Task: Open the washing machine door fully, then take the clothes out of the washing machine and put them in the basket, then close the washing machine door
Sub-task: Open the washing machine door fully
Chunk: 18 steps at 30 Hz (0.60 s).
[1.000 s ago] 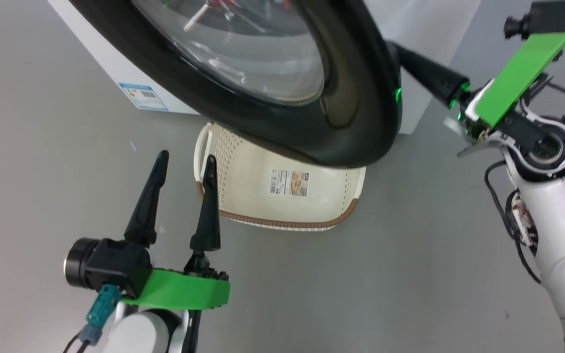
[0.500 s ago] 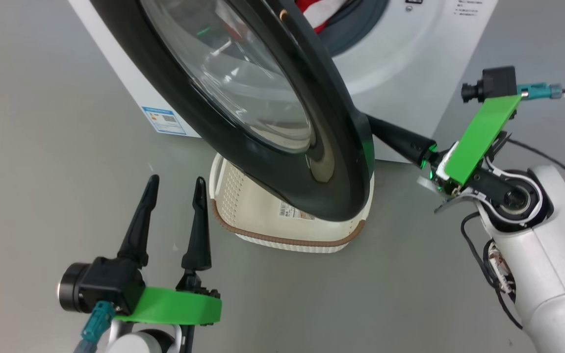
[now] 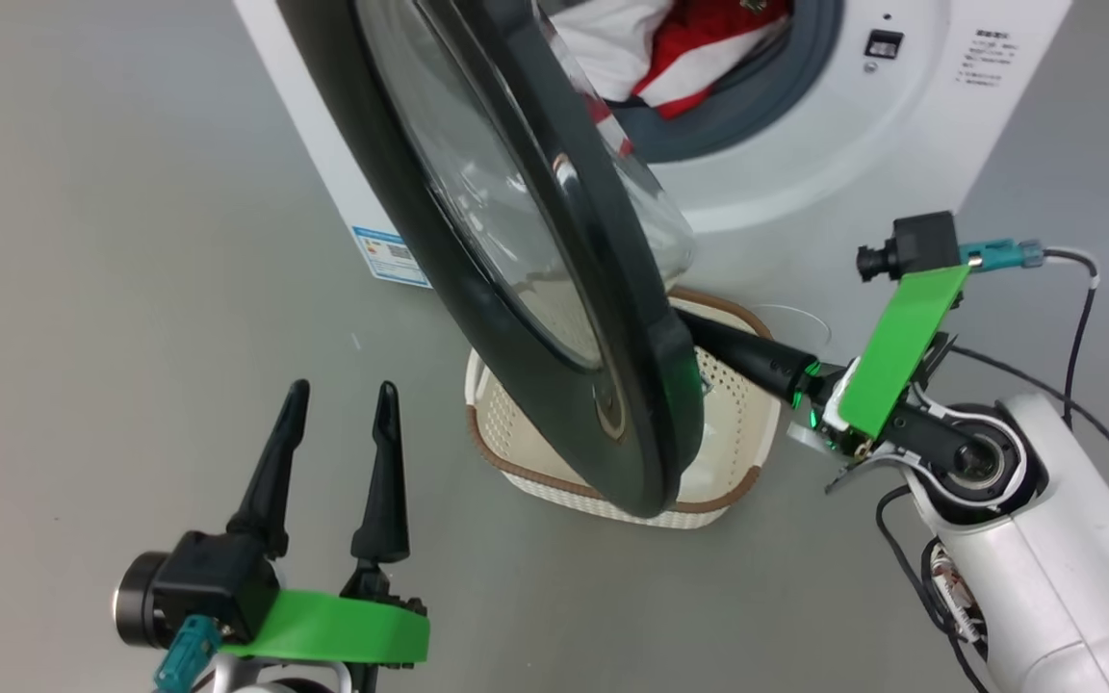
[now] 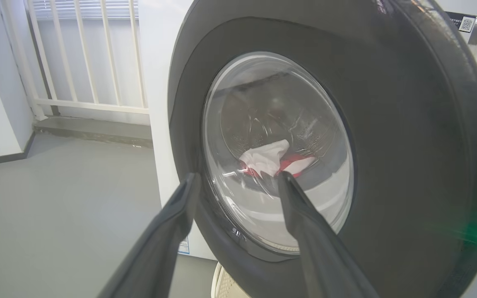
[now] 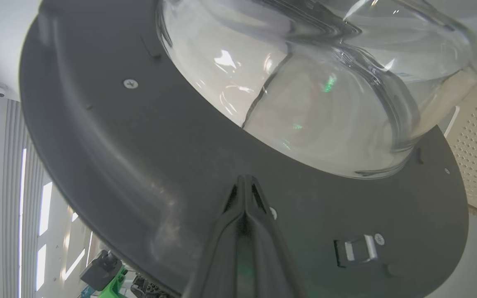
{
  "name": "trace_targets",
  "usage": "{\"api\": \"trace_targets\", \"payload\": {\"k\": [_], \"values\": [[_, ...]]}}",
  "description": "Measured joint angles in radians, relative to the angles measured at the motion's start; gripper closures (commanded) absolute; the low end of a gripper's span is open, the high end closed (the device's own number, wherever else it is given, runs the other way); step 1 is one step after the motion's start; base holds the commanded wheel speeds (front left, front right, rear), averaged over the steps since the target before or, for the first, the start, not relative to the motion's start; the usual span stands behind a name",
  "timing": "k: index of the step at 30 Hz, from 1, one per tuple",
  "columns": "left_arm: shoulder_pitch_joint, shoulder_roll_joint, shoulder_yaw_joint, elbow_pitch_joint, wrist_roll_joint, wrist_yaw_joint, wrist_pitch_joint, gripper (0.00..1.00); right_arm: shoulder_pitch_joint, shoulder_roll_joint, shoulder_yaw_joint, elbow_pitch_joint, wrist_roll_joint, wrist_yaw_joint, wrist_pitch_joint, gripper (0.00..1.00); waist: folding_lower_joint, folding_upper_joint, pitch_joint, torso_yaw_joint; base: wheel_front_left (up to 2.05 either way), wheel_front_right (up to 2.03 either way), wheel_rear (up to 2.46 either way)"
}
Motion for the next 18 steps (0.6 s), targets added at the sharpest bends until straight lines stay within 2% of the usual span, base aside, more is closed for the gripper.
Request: {"api": "trace_targets", "payload": {"k": [18], "values": [[0.042, 0.015, -0.003, -0.023, -0.017, 0.009, 0.013, 0.00, 0.056, 0.032, 0.041, -0.009, 0.007, 0.000, 0.038, 1.00, 0.0000, 0.0000, -0.058, 0.078, 0.00, 0.00, 0.00]]}}
